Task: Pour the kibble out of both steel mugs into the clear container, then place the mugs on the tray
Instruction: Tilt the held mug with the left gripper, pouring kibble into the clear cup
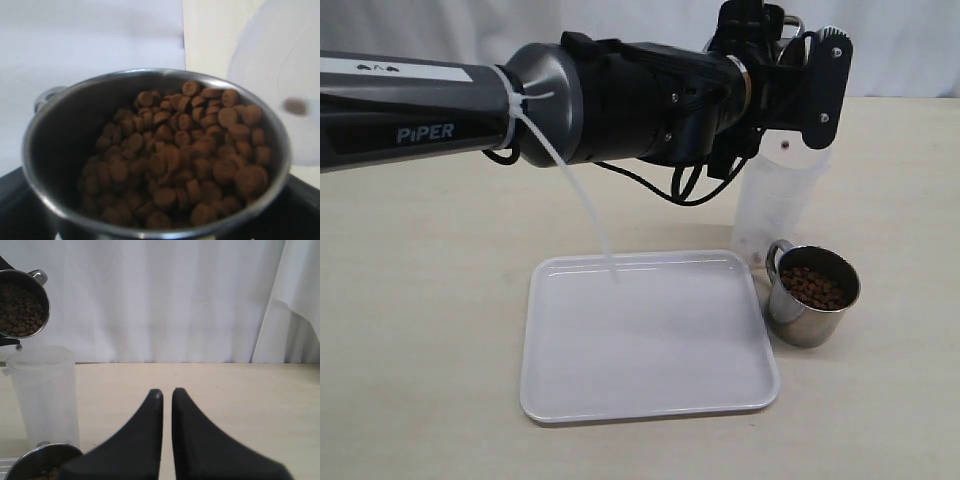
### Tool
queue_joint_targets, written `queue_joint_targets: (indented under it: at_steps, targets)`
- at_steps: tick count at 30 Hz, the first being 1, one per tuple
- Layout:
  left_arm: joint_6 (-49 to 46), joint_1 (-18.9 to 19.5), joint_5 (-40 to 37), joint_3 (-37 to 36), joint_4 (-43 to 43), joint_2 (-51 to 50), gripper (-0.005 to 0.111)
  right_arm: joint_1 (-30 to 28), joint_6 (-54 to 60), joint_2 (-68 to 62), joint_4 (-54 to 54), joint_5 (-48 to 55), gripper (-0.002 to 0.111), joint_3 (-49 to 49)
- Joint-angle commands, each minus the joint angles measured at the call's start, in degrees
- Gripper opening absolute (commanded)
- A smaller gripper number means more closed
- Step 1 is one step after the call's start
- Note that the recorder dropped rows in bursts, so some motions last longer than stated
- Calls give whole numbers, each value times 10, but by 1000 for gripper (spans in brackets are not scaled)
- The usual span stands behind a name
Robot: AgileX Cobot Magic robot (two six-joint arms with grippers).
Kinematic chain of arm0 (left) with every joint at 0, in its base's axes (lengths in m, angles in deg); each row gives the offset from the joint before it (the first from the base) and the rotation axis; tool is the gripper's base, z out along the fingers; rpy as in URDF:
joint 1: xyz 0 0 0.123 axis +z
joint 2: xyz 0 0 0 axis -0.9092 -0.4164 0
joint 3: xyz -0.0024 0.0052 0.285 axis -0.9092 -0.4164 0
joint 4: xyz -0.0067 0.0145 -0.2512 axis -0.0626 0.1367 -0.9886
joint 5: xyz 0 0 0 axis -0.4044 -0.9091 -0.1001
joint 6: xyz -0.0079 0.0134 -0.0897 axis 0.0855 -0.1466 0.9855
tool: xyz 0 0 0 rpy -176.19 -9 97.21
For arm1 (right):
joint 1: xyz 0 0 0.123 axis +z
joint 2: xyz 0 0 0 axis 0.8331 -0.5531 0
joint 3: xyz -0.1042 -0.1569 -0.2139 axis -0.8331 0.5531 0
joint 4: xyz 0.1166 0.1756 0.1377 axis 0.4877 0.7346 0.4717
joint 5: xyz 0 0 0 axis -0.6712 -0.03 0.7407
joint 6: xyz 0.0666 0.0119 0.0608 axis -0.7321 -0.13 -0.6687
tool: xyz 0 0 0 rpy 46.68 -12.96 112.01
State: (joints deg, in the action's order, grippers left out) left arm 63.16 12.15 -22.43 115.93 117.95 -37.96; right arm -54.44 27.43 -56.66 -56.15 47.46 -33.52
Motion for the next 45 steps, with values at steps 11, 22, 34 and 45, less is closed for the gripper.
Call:
queue_joint_targets:
  at_steps: [11, 22, 34, 45]
  targets:
    - [-12, -2, 1, 7, 12, 5, 0, 2, -1, 2, 1, -1, 5, 2]
    - [-16, -2, 2, 7, 12, 5, 0, 2, -1, 2, 1, -1, 5, 2]
    - [-34, -2, 0, 7, 13, 5, 0, 2, -1, 2, 1, -1, 5, 2]
    - [-43, -2, 3, 8, 27, -21, 0, 2, -1, 2, 1, -1, 5, 2]
